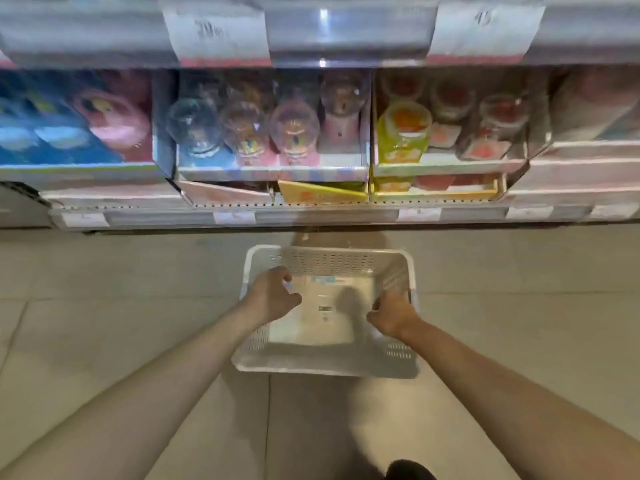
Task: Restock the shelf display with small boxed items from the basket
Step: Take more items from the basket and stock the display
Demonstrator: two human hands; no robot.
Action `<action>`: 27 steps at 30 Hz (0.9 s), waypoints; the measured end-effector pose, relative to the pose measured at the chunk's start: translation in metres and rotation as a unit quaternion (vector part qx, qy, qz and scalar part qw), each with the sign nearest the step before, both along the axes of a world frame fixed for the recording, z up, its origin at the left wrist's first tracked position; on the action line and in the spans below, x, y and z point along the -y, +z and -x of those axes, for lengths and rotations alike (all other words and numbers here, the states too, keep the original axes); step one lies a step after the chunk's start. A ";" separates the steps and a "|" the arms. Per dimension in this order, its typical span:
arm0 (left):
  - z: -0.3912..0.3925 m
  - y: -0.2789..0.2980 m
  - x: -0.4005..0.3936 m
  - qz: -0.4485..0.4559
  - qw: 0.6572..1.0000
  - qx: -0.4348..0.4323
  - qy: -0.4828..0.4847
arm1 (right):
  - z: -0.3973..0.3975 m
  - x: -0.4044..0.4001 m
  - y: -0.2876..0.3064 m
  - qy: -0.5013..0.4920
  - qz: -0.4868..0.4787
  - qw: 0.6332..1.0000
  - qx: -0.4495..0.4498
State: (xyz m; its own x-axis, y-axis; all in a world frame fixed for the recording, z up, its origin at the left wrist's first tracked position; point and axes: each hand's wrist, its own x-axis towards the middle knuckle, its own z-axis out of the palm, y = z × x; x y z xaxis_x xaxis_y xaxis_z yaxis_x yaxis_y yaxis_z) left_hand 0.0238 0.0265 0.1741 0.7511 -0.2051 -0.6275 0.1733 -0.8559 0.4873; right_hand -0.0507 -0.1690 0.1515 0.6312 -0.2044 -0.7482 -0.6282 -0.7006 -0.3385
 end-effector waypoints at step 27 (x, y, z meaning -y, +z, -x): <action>-0.016 -0.184 0.011 -0.163 0.976 0.043 -0.135 | -0.013 -0.026 -0.145 0.152 0.197 0.968 0.029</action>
